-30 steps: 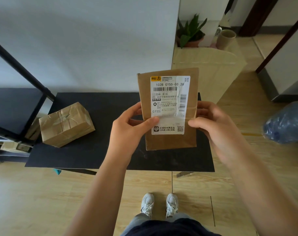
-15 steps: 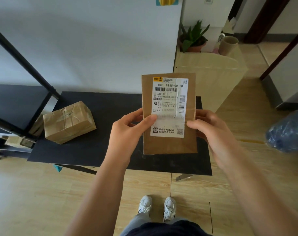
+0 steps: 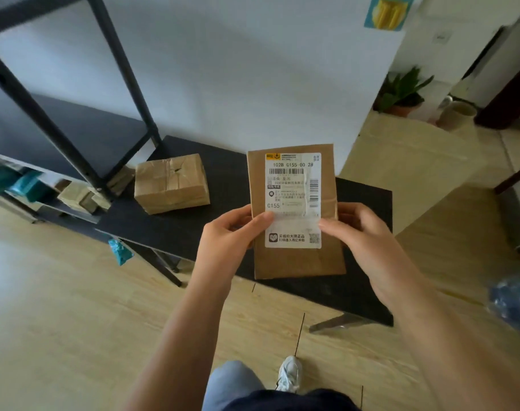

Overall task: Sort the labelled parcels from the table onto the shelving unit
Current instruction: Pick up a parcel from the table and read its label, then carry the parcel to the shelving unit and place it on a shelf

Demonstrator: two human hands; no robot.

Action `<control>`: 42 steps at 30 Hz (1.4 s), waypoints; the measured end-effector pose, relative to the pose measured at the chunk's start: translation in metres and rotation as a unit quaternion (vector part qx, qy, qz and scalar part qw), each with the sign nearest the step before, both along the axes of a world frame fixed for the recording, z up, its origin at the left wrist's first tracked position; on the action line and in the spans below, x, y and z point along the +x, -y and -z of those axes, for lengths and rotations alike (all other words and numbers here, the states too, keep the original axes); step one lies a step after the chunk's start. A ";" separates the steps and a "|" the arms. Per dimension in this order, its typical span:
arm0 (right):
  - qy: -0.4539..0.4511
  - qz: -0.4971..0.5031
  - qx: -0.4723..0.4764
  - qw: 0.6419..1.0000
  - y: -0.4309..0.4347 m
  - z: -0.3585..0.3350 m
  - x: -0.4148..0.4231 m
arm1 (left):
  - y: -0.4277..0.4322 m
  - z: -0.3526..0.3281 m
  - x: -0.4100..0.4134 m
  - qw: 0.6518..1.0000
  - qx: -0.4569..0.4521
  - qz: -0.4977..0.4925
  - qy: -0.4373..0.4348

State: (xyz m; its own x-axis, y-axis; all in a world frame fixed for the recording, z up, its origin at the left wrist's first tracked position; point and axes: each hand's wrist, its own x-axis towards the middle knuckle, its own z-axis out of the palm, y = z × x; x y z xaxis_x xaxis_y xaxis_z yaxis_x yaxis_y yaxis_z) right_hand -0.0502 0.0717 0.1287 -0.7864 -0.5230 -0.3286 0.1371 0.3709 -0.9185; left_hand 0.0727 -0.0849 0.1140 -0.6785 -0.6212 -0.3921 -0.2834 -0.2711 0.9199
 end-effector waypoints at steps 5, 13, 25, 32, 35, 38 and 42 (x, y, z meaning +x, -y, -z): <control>-0.007 -0.032 0.001 0.999 0.052 -0.001 0.047 | 0.038 -0.001 0.059 0.999 -0.005 -0.032 -0.011; 0.029 -0.126 0.003 0.992 0.184 0.004 0.180 | 0.139 -0.002 0.212 0.991 -0.027 -0.132 0.011; 0.055 -0.251 0.020 0.966 0.350 0.013 0.318 | 0.255 0.009 0.374 0.955 -0.037 -0.292 0.044; 0.054 -0.315 0.029 0.947 0.467 0.031 0.345 | 0.346 0.029 0.406 0.930 -0.030 -0.361 0.070; 0.058 -0.335 0.030 0.940 0.530 0.039 0.352 | 0.399 0.034 0.413 0.920 -0.035 -0.381 0.086; 0.076 -0.357 0.033 0.930 0.591 0.041 0.361 | 0.450 0.033 0.421 0.908 -0.037 -0.400 0.115; 0.072 -0.388 0.040 0.918 0.671 0.044 0.379 | 0.509 0.032 0.437 0.895 -0.040 -0.428 0.120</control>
